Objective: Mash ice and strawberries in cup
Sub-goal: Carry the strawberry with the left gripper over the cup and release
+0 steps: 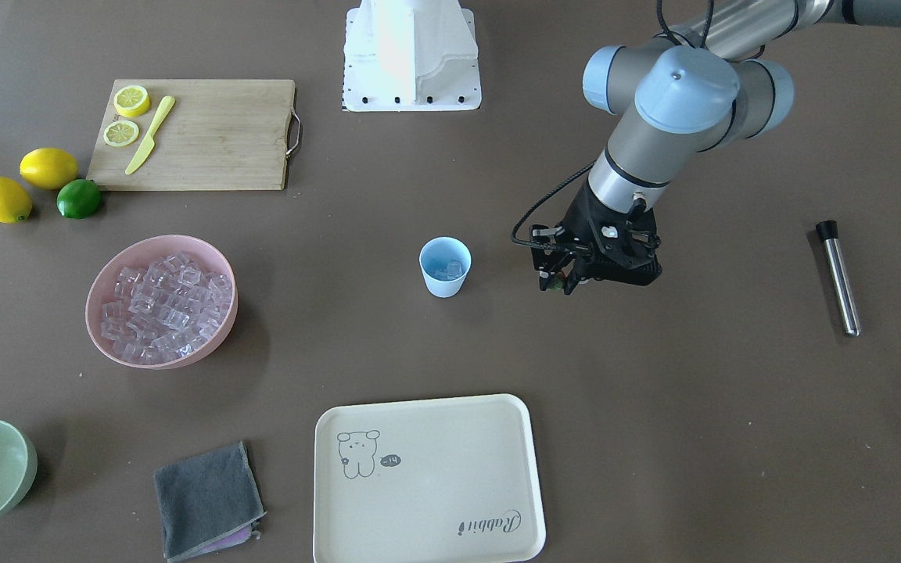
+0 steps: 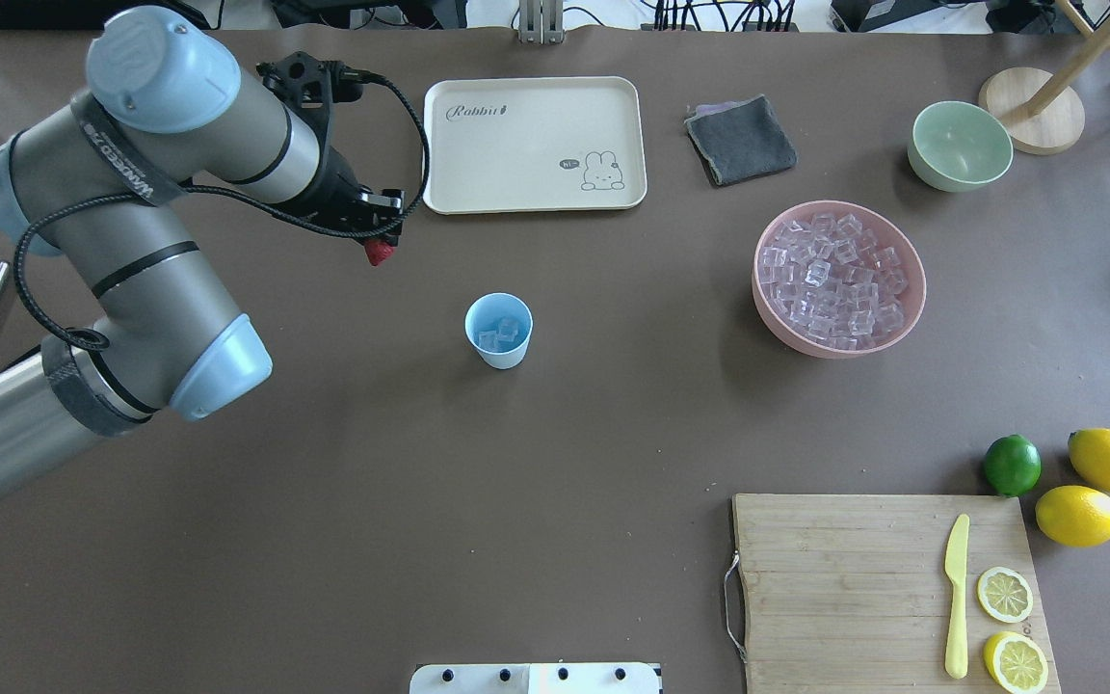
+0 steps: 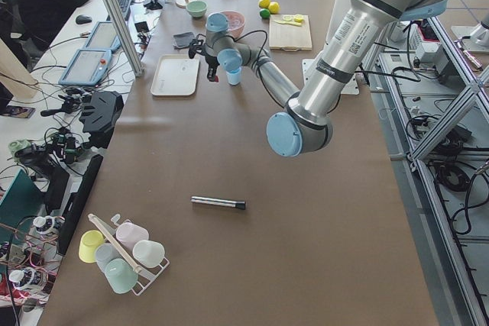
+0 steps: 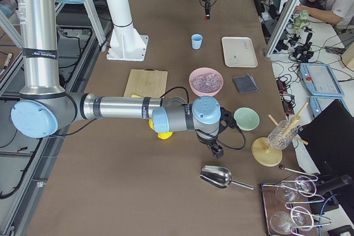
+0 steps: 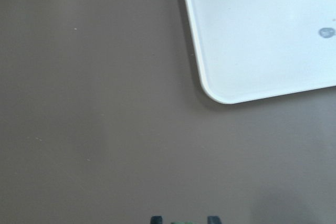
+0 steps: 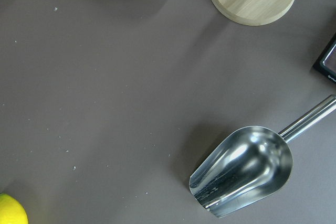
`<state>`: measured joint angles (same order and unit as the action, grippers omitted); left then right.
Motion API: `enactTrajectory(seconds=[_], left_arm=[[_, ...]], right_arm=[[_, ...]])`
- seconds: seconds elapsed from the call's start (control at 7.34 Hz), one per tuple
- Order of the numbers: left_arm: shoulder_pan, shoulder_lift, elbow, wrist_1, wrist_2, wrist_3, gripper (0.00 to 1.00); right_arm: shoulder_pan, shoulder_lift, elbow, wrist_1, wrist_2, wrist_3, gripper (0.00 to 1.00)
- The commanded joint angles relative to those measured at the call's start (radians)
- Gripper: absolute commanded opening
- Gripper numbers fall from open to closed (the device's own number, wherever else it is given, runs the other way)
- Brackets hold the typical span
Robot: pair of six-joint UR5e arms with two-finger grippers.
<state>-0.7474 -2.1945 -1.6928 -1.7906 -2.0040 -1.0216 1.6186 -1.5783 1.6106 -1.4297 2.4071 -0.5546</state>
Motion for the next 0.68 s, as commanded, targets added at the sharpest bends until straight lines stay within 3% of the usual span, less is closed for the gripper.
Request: enactTrajectory(seconds=[0.0,0.54], left_arm=[[0.155,-0.083,0.007,0.016,0.159,-0.090,0.00],[0.223,-0.082,0.027,-0.003,0.254,-0.107,0.00]], right_arm=[[0.000,-0.006,-0.001,0.000,0.000,0.002,0.99],[0.000,-0.063,0.053,0.005,0.014,0.005,0.99]])
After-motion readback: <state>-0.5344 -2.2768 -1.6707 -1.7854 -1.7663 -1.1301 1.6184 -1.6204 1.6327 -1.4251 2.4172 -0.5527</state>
